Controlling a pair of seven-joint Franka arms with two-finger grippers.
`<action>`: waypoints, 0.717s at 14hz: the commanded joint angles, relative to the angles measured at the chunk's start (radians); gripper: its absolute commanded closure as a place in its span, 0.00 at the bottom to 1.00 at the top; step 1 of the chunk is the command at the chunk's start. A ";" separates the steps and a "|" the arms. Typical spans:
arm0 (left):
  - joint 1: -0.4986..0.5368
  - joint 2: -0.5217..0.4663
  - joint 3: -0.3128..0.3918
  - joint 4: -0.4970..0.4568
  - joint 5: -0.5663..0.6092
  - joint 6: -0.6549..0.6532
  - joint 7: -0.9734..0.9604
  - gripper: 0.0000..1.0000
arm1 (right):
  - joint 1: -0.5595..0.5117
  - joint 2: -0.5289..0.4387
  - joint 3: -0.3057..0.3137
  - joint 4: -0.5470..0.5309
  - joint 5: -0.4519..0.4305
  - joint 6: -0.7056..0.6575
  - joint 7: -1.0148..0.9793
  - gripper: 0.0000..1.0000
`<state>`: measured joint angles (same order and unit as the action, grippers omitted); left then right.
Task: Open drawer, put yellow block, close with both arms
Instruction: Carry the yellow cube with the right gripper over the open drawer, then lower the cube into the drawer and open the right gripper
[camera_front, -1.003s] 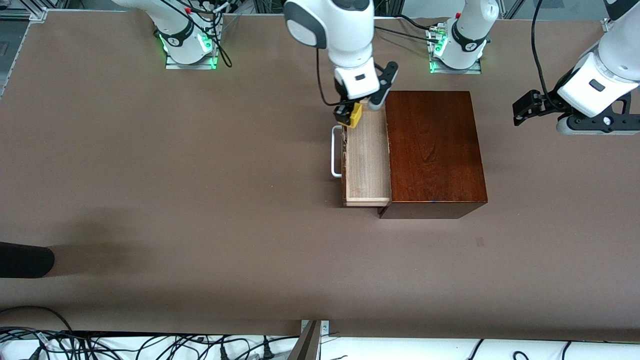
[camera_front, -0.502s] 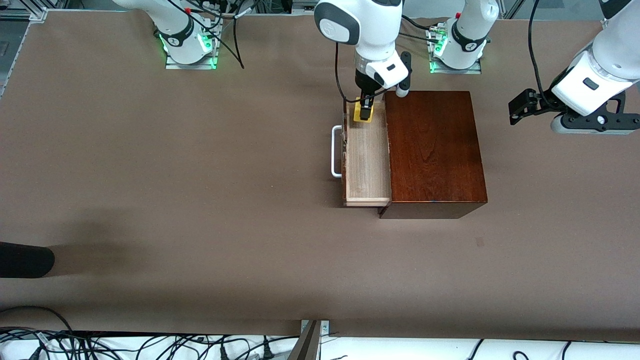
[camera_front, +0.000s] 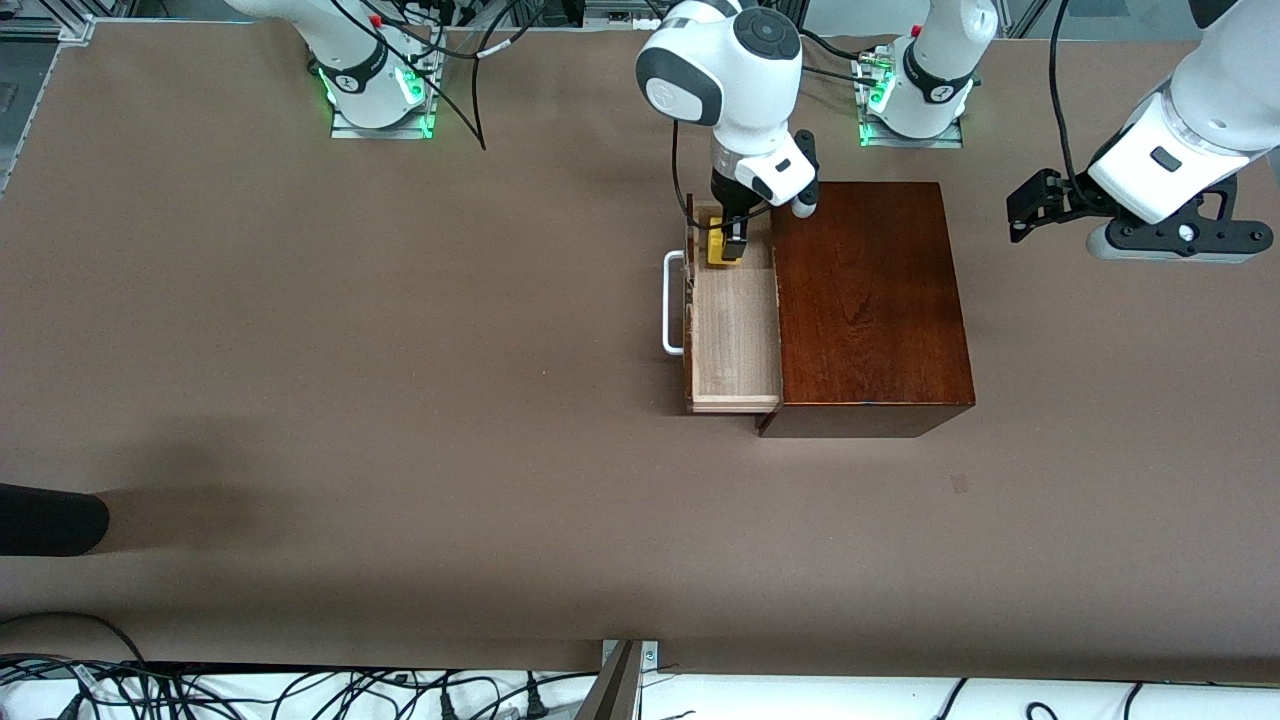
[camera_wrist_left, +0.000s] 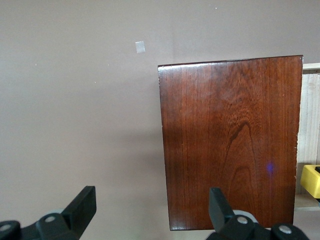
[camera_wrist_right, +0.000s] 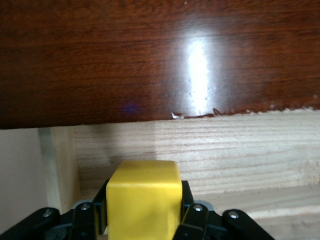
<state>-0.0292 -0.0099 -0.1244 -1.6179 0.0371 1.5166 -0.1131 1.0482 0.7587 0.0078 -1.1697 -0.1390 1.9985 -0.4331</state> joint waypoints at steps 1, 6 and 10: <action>0.003 0.005 -0.003 0.023 -0.006 -0.021 0.000 0.00 | -0.008 0.028 -0.002 0.039 -0.011 0.009 -0.067 1.00; 0.003 0.007 -0.003 0.024 -0.011 -0.021 0.000 0.00 | -0.049 0.039 -0.002 0.038 -0.004 0.031 -0.154 1.00; 0.003 0.011 -0.003 0.029 -0.011 -0.021 0.000 0.00 | -0.054 0.057 -0.002 0.036 -0.004 0.055 -0.154 1.00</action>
<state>-0.0292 -0.0093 -0.1244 -1.6176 0.0371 1.5151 -0.1131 1.0031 0.7898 -0.0009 -1.1650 -0.1387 2.0527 -0.5658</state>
